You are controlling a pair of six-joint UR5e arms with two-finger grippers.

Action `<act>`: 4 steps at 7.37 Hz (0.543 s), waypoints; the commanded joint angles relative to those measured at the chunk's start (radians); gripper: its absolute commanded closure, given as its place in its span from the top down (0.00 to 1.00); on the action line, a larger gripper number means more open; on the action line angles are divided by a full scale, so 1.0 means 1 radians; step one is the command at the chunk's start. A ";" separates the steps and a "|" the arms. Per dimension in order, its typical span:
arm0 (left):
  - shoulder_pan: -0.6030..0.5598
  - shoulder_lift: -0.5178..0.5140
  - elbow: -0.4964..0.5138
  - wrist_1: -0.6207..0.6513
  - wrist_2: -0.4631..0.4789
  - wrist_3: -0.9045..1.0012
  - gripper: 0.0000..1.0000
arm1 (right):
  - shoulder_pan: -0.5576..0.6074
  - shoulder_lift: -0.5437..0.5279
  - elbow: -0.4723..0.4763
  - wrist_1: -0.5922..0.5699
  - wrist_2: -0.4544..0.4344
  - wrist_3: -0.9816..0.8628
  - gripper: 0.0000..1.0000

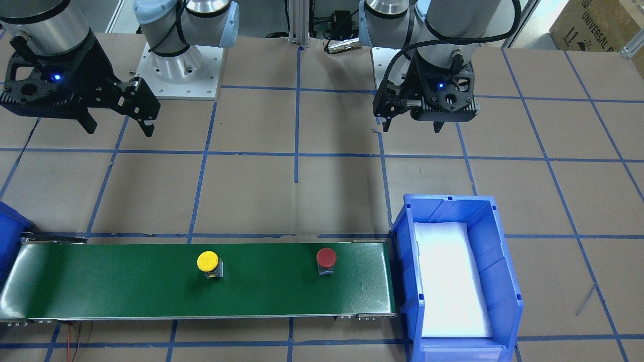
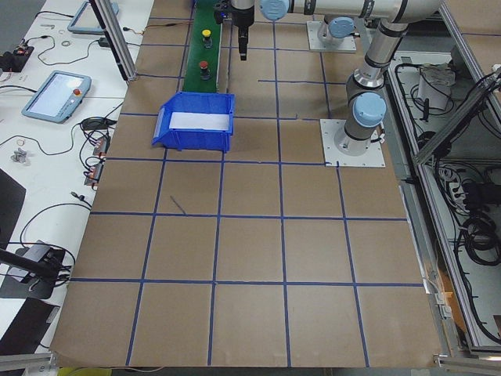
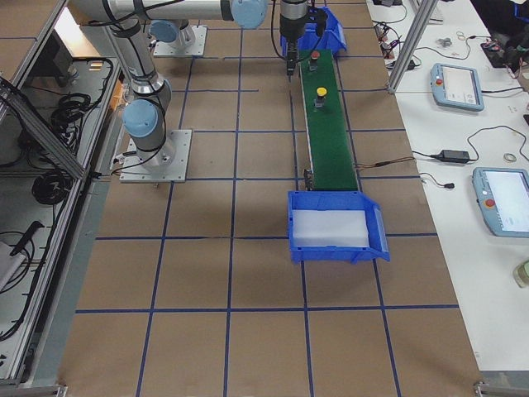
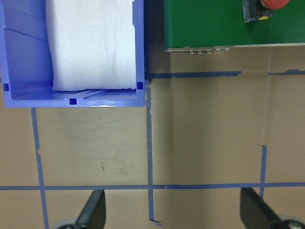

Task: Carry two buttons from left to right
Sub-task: 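Hold the right gripper open above the belt as the yellow button approaches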

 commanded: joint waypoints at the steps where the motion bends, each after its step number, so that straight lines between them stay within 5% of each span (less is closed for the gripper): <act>1: -0.005 -0.007 -0.002 -0.007 -0.001 0.000 1.00 | 0.000 -0.004 0.003 0.005 0.000 0.006 1.00; 4: -0.009 -0.005 -0.002 -0.006 -0.001 0.002 1.00 | 0.000 -0.001 0.016 0.002 -0.001 0.087 1.00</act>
